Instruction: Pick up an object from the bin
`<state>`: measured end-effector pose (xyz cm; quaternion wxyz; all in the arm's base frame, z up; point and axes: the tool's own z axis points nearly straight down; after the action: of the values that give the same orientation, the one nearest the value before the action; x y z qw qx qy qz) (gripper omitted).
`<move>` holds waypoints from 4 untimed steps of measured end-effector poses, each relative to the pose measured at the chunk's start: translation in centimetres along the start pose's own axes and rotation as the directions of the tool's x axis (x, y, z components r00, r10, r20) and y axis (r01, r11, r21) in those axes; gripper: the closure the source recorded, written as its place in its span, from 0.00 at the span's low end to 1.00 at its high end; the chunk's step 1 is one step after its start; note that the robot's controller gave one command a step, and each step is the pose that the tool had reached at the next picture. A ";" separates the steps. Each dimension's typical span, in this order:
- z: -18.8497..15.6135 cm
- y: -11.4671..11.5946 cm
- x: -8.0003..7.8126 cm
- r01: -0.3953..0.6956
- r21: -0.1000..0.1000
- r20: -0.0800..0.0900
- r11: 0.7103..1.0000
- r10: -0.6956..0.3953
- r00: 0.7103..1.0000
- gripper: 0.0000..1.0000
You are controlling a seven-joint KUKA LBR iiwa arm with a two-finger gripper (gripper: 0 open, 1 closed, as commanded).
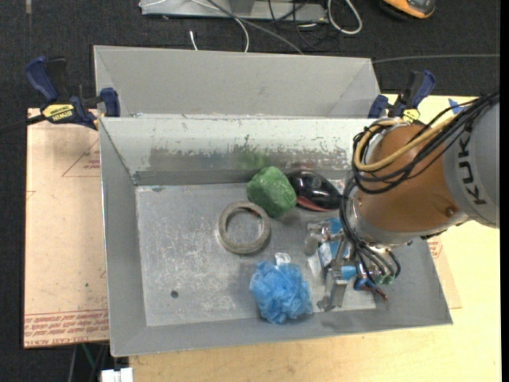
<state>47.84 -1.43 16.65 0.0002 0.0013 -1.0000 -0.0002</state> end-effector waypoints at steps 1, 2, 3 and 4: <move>0.0 0.0 0.0 0.000 0.000 0.000 1.000 0.000 1.000 0.00; 6.6 1.9 -0.1 -0.003 -0.002 0.003 1.000 0.003 1.000 0.00; 7.2 2.4 -1.6 -0.020 -0.001 0.012 1.000 0.020 1.000 0.00; 9.5 3.6 -0.7 0.000 -0.002 0.020 1.000 0.000 1.000 0.00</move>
Offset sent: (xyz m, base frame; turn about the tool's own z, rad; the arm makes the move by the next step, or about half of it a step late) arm -0.0004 0.0178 -0.0644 0.0048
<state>48.54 2.20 7.17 -0.0099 0.0011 -1.0000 -0.0009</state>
